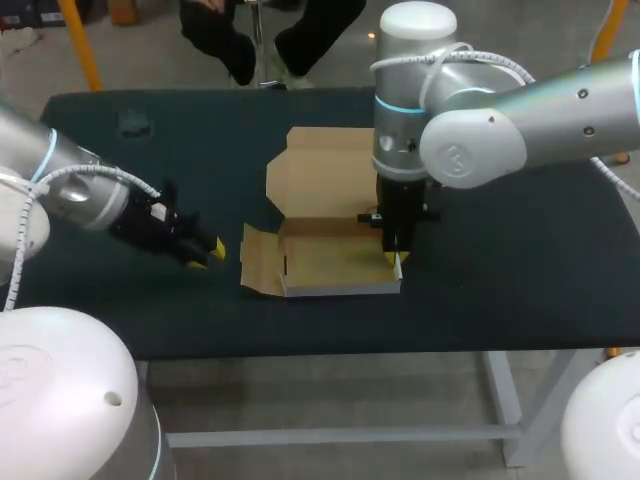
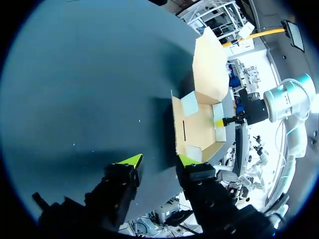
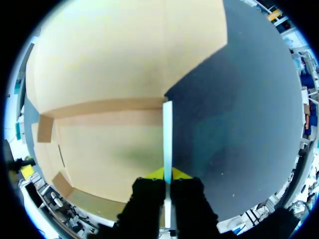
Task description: Assemble the packaging by folding the flat box into shape, placing the metal phone stand inside, and closing the box properly
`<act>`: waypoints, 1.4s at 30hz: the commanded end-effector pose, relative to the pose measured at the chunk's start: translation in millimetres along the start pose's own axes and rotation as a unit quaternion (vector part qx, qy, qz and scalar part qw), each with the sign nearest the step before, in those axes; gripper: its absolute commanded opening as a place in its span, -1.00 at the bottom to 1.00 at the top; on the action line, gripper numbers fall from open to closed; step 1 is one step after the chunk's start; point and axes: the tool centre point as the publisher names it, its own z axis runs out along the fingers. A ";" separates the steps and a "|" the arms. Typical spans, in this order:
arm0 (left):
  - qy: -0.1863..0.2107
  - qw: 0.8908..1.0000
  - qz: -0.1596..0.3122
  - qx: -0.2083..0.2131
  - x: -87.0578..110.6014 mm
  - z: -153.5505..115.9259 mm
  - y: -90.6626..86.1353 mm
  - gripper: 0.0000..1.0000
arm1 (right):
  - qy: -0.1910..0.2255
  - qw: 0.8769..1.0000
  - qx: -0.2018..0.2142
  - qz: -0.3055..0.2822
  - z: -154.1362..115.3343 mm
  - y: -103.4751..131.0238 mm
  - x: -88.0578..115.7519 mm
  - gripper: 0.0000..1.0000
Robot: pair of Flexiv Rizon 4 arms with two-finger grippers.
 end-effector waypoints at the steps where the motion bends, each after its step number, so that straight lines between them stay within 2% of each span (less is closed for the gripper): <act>1: 0.067 0.998 0.002 -0.007 -10.8 11.2 -3.1 -0.18 | -0.002 1.000 0.003 0.000 0.9 1.9 1.3 -1.00; 19: 0.101 0.995 -0.001 -0.015 -20.4 32.4 -3.8 -0.25 | -0.002 1.000 0.003 0.000 0.9 1.9 1.3 -1.00; 42: 0.120 0.992 0.009 -0.033 -3.1 56.8 -12.8 -0.33 | -0.002 1.000 0.003 0.000 0.9 1.9 1.3 -1.00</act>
